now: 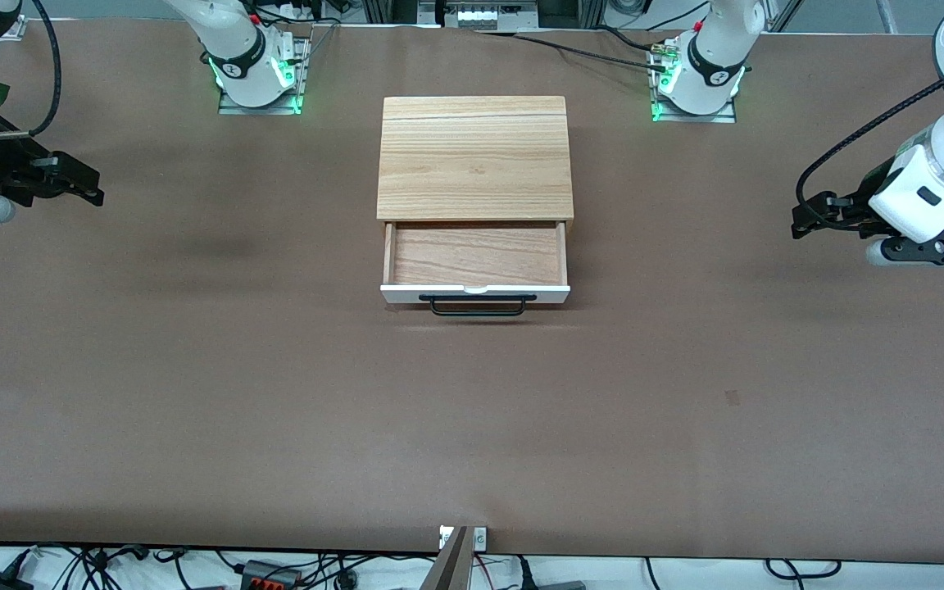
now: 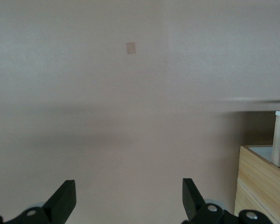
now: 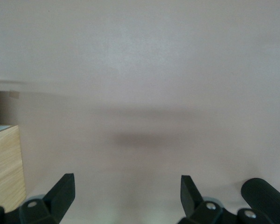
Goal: Close drawer with both arms simultaneously
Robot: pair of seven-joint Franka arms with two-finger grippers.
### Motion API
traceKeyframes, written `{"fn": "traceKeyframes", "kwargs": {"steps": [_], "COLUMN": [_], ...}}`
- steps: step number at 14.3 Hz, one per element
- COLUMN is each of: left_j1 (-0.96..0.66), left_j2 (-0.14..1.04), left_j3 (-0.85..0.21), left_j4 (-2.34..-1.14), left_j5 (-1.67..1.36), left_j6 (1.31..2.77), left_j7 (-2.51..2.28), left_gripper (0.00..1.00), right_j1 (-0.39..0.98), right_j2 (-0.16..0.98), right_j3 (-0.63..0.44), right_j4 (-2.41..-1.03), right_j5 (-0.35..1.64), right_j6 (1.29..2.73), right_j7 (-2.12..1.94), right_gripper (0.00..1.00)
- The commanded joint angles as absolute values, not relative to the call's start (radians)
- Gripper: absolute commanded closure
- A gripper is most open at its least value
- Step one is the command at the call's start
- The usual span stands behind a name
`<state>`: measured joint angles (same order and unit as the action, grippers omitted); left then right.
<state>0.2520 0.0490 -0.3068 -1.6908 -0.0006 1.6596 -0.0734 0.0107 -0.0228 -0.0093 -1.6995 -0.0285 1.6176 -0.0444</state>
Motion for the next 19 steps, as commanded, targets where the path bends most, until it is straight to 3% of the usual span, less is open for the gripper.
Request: {"fn": "traceKeyframes", "kwargs": {"steps": [1, 8, 12, 15, 19], "left_j1": [0.25, 0.25, 0.21, 0.126, 0.008], "left_j2": [0.067, 0.097, 0.153, 0.286, 0.426], "left_j3": [-0.313, -0.314, -0.316, -0.316, -0.316], "left_j4": [-1.666, -1.632, -1.623, -1.516, -1.476], "left_j5": [-0.015, -0.037, -0.101, -0.103, -0.1], "left_j6": [1.657, 1.651, 1.666, 1.675, 1.757], "left_j7": [-0.057, -0.055, -0.066, -0.072, -0.23], "left_gripper": [0.0, 0.0, 0.0, 0.0, 0.0], "right_j1": [0.025, 0.021, 0.015, 0.02, 0.061], "right_j2": [-0.017, 0.064, 0.187, 0.296, 0.388], "right_j3": [-0.003, -0.002, -0.003, -0.003, -0.002], "right_j4": [-1.683, -1.686, -1.69, -1.687, -1.687], "right_j5": [-0.038, -0.006, 0.347, 0.587, 0.802], "right_j6": [1.6, 1.563, 1.537, 1.566, 1.667], "right_j7": [-0.046, -0.075, -0.078, -0.086, -0.17], "right_gripper": [0.0, 0.0, 0.0, 0.0, 0.0]}}
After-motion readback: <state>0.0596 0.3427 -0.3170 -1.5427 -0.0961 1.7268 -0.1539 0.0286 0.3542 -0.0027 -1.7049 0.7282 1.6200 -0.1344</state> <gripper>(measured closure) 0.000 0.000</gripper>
